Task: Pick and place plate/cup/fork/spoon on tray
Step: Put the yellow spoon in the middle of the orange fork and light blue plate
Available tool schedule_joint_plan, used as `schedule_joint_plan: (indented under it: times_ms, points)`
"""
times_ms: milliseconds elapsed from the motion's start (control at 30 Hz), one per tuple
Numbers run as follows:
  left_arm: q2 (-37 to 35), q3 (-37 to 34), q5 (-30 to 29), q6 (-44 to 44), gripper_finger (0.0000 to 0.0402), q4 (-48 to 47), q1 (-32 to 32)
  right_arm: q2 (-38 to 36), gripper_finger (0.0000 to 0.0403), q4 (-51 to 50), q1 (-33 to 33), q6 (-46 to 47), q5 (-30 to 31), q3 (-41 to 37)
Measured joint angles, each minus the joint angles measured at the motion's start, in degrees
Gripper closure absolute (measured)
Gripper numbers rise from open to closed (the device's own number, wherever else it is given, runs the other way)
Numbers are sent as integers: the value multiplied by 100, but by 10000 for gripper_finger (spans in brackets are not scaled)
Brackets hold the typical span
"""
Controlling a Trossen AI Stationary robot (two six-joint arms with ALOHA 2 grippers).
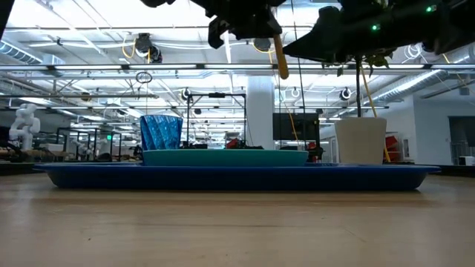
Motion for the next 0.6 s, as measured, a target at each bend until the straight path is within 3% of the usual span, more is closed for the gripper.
schedule_joint_plan:
  times_ms: [433,500,600]
  points:
    - [-15,0,375,28,357,300,-185,0,253,-154,-11,159,-8,-2]
    - [-15,0,368,75,357,292,-207,0,276,-253,-11,161,-10,-2]
    - [-15,0,368,99,352,283,-214,0,351,-397,-11,173,-89,-2]
